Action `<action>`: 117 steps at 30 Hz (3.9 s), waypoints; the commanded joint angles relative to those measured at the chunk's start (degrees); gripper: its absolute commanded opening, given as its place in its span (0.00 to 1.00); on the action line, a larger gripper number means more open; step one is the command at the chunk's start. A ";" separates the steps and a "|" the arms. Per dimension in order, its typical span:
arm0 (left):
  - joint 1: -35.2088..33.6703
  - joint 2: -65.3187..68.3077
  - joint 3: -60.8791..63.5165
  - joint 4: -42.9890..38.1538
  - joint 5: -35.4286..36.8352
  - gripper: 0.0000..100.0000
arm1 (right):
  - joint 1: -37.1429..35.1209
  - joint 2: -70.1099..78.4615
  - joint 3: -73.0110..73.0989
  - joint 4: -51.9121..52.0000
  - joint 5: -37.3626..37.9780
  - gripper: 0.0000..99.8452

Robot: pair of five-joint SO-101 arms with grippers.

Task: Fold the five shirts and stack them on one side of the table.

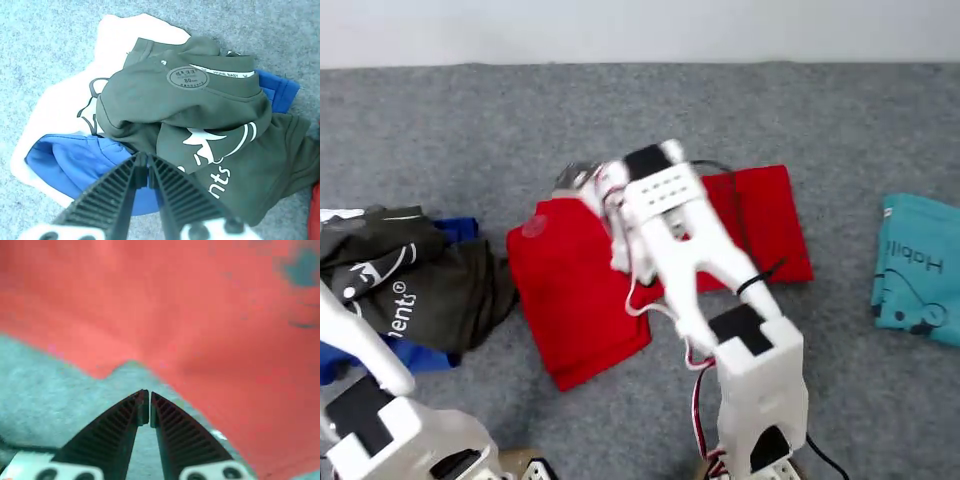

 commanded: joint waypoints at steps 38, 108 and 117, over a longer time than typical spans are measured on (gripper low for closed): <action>-0.35 -3.34 3.82 1.23 0.44 0.01 | -12.62 -16.84 26.90 -18.33 -5.01 0.01; -14.33 -29.01 25.27 0.09 -9.93 0.01 | -29.58 2.77 23.30 -23.34 -5.54 0.13; -14.33 -29.27 27.03 0.00 -9.93 0.01 | -24.92 1.45 21.01 -22.55 -5.45 0.01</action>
